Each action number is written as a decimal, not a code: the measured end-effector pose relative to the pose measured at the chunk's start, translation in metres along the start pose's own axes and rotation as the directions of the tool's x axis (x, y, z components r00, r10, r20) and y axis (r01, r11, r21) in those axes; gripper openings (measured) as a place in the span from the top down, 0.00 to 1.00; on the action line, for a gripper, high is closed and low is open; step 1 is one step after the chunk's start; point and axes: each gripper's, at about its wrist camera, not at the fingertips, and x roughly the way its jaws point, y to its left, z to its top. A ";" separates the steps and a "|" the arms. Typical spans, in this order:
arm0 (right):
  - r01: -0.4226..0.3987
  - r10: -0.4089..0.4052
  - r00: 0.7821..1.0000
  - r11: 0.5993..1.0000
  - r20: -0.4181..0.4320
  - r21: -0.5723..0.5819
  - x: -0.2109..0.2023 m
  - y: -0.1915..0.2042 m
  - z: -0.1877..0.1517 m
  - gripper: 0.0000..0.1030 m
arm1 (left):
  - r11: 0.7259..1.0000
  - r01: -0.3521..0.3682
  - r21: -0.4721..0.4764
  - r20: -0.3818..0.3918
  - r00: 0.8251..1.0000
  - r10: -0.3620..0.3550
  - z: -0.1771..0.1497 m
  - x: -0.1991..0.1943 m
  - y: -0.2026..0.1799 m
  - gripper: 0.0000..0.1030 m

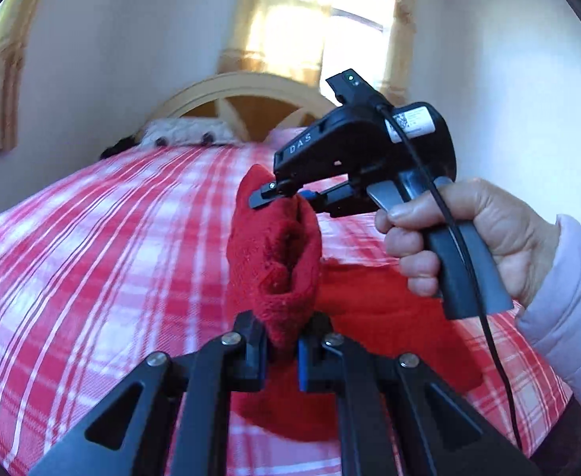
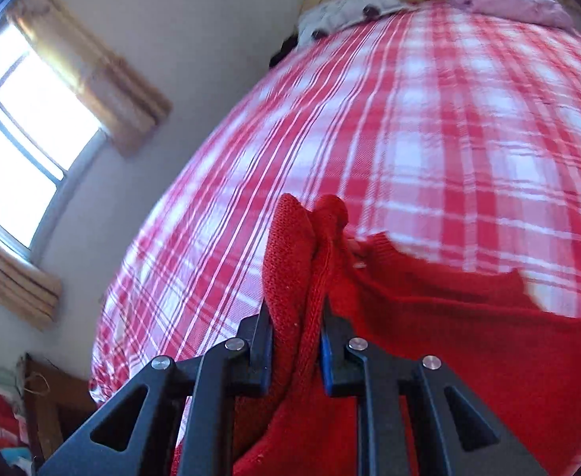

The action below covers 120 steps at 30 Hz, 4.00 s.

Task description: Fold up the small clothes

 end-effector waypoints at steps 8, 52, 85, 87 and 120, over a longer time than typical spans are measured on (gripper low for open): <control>0.044 -0.051 0.996 0.995 0.077 0.090 -0.070 -0.087 -0.034 0.82 | 0.979 0.136 0.154 -0.059 0.990 -0.129 -0.003 0.030 -0.097 0.90; 0.154 -0.182 0.965 0.976 0.188 0.153 -0.086 -0.120 -0.154 0.84 | 0.998 -0.035 0.046 -0.187 0.981 0.043 -0.021 0.026 -0.006 0.21; 0.378 -0.367 0.894 0.926 0.257 0.007 -0.101 -0.057 -0.231 0.66 | 0.984 -0.127 0.124 -0.296 0.942 0.159 -0.031 0.077 -0.027 0.12; 0.382 -0.372 0.892 0.924 0.258 0.012 -0.098 -0.066 -0.237 0.68 | 0.982 -0.127 0.136 -0.303 0.939 0.164 -0.030 0.074 -0.027 0.12; 0.324 -0.425 0.840 0.891 0.337 0.316 -0.118 -0.125 -0.170 0.29 | 0.996 -0.078 -0.054 -0.410 0.911 0.049 0.009 0.131 -0.008 0.00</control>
